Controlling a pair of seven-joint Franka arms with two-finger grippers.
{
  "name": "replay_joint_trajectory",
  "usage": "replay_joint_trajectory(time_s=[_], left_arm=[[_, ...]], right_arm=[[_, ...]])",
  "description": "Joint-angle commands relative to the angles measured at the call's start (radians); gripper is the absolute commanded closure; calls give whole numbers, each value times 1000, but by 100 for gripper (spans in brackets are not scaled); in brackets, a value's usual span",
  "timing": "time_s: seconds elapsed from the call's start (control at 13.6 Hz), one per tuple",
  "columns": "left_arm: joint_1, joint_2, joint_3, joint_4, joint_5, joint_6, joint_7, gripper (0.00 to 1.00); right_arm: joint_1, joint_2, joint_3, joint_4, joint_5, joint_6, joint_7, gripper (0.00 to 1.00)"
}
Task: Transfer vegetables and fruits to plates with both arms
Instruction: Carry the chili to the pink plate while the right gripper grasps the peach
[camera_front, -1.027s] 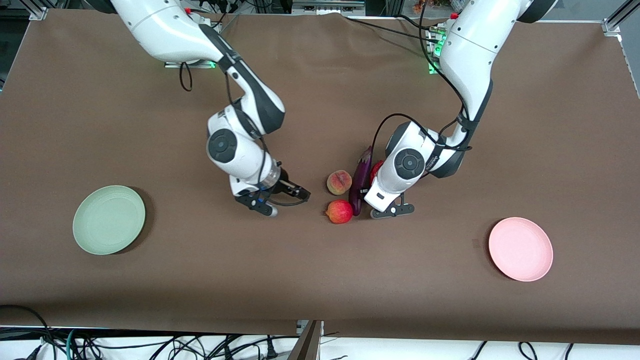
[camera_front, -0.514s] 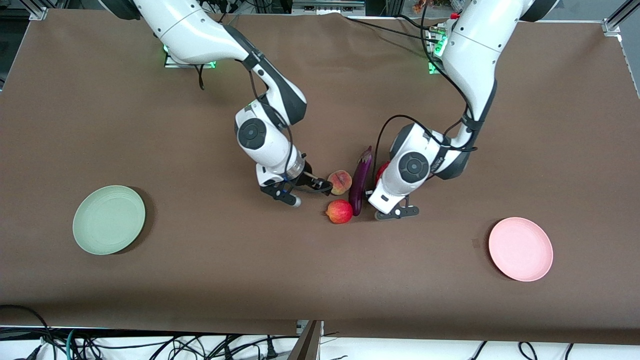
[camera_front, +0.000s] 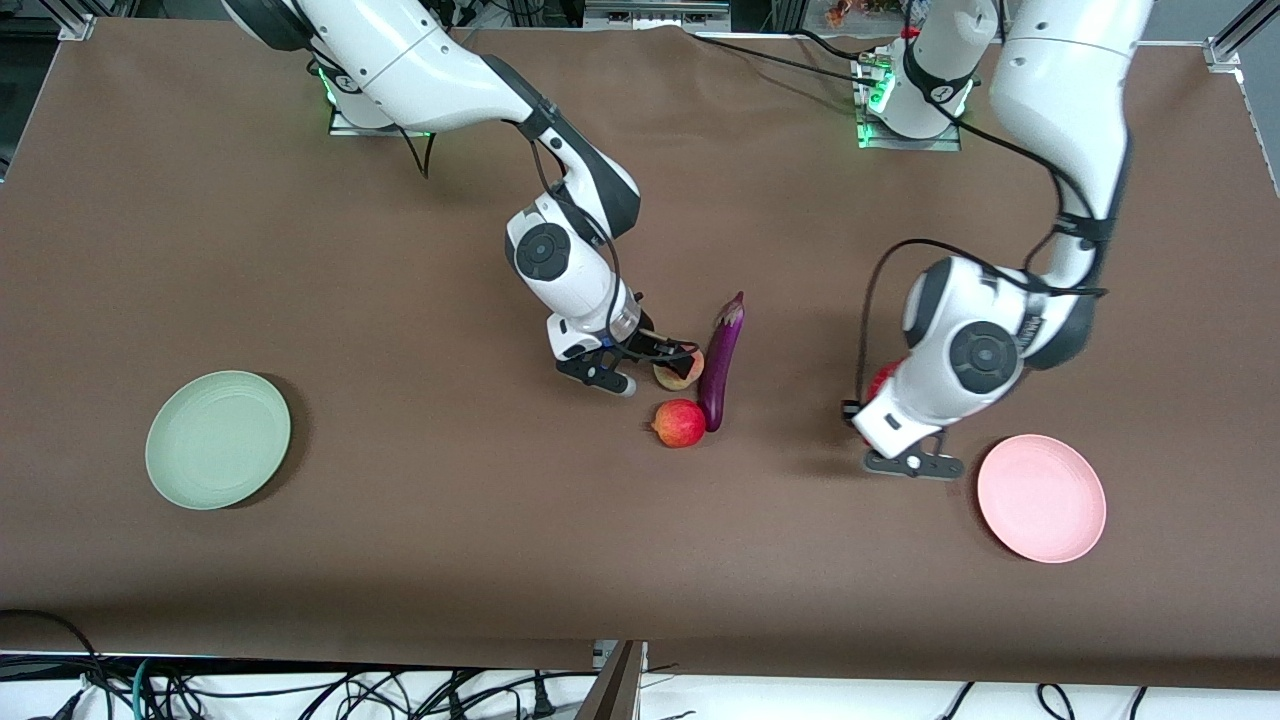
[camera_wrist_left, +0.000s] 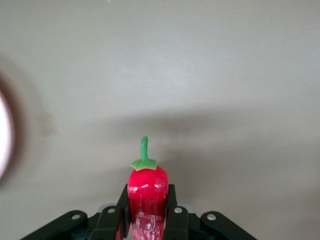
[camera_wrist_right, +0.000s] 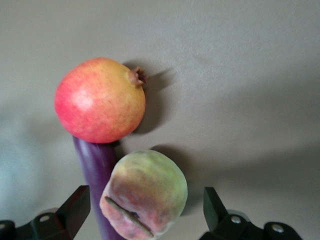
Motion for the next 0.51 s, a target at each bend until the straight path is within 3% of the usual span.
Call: replay_joint_trajectory(time_s=[0.0, 0.29, 0.44], left_arm=[[76, 30, -5, 65, 86, -7, 224, 84], [197, 180, -5, 246, 94, 19, 534, 81], [240, 239, -10, 291, 86, 78, 683, 79]], right_arm=[[25, 26, -9, 20, -37, 15, 11, 0], [36, 35, -9, 21, -37, 30, 11, 0], [39, 49, -9, 24, -37, 64, 11, 0]])
